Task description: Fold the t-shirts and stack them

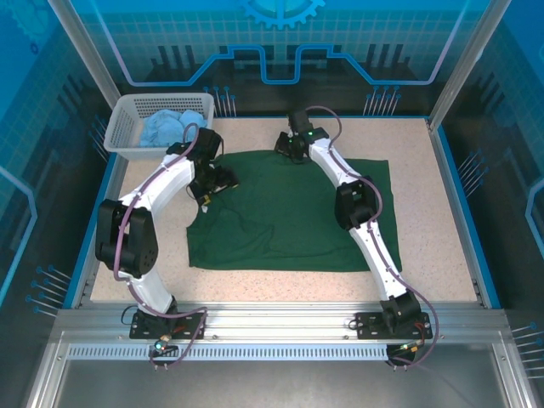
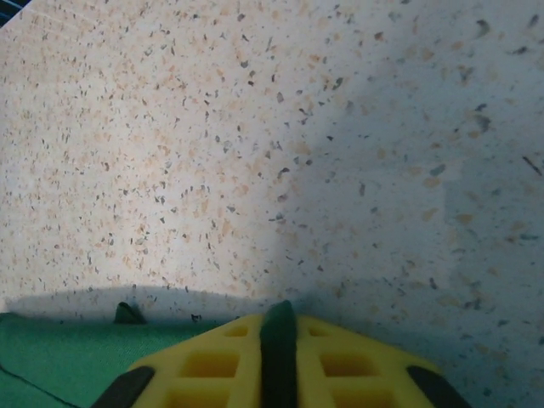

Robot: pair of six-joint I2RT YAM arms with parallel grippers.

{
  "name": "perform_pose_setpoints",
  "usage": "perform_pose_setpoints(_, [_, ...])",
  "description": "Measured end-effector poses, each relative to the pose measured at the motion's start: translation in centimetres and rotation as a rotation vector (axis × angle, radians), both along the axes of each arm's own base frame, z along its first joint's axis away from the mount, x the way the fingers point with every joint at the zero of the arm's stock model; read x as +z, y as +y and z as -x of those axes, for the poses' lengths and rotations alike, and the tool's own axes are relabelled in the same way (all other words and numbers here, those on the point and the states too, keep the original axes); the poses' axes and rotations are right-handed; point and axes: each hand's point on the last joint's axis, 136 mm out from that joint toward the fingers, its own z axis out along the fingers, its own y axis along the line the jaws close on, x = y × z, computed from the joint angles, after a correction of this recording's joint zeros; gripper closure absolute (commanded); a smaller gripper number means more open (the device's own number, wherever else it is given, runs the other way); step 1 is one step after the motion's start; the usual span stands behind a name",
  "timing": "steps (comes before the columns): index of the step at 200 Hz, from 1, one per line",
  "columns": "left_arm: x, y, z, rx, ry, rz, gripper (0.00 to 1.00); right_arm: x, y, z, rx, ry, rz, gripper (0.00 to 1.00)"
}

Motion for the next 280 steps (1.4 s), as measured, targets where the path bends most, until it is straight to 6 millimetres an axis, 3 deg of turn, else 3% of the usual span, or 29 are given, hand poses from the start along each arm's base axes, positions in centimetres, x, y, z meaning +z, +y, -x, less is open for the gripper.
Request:
perform_pose_setpoints(39, [0.1,0.3,-0.2,0.009,-0.006,-0.006,0.16,1.0,1.5,0.2,0.138,-0.085,0.024,0.93])
perform_pose_setpoints(65, [-0.3,0.6,-0.2,0.028,-0.011,-0.008,0.16,2.6,3.6,2.6,0.308,-0.123,0.033,0.99])
perform_pose_setpoints(87, [-0.8,1.5,0.5,0.085,0.0,0.002,0.16,4.6,6.2,6.4,0.474,-0.168,0.05,1.0])
perform_pose_setpoints(109, [-1.2,3.1,1.0,0.176,0.006,0.022,0.15,6.3,8.9,11.7,0.625,-0.219,0.075,0.99])
perform_pose_setpoints(142, [-1.7,4.1,0.8,0.282,0.007,0.1,0.15,7.2,11.3,17.9,0.781,-0.282,0.105,0.94])
perform_pose_setpoints(169, [-2.1,3.7,0.7,0.316,0.018,0.157,0.15,5.4,10.6,20.1,0.843,-0.273,0.164,0.9])
perform_pose_setpoints(192, [-2.2,3.3,0.6,0.335,0.02,0.193,0.15,2.2,9.0,21.7,0.873,-0.219,0.231,0.77])
perform_pose_setpoints(213, [-2.1,3.1,0.3,0.351,0.018,0.225,0.15,-0.2,8.0,23.3,0.894,-0.163,0.272,0.73])
perform_pose_setpoints(242, [-1.9,2.5,-0.6,0.355,0.032,0.249,0.15,0.7,8.3,24.5,0.905,-0.184,0.295,0.66])
perform_pose_setpoints(280, [-0.7,0.7,-5.3,0.276,0.032,0.222,0.18,0.5,8.3,26.6,0.919,-0.159,0.302,0.59])
